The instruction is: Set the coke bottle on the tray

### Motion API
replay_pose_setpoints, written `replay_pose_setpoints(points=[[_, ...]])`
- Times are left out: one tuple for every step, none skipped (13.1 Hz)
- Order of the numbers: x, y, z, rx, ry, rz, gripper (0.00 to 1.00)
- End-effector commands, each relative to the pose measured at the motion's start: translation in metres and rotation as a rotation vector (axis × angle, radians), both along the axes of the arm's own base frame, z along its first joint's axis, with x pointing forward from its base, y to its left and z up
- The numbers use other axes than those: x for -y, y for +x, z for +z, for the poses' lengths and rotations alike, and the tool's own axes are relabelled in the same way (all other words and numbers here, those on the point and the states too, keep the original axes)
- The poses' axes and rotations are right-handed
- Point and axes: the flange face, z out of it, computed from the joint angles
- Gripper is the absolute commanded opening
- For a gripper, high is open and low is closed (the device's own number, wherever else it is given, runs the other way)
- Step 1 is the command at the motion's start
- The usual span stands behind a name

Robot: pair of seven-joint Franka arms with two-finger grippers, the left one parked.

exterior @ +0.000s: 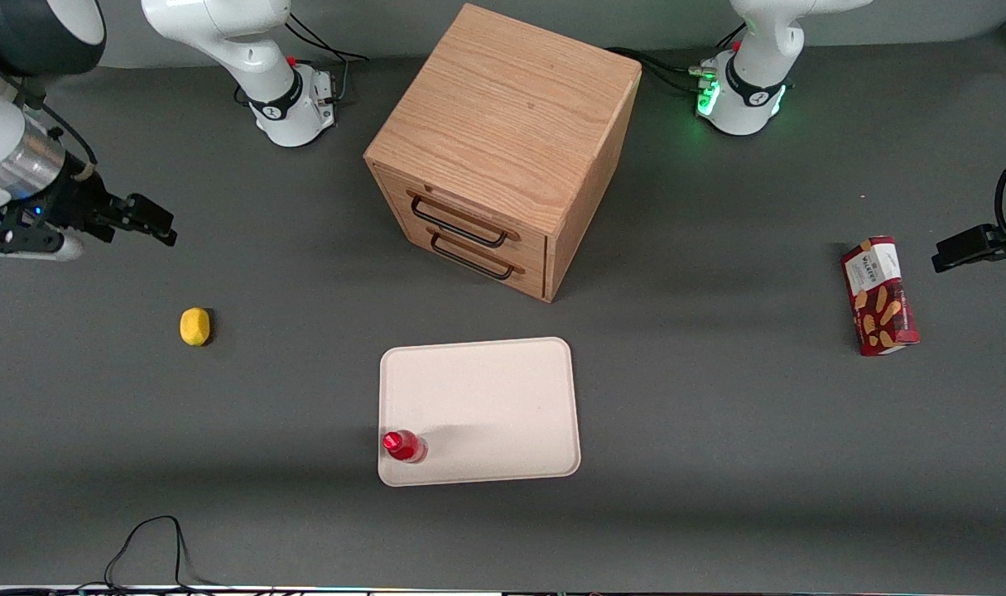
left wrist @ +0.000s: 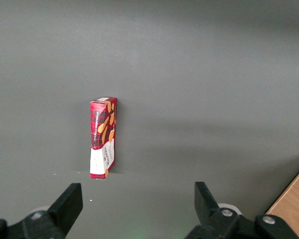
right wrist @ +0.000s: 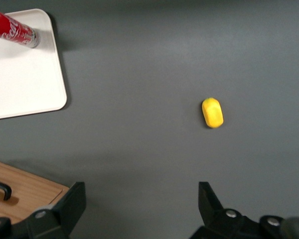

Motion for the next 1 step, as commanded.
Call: replay_pose_setpoints(points=[[-0.0006, 0.0145, 0.004, 0.006, -0.018, 0.023, 1.0]])
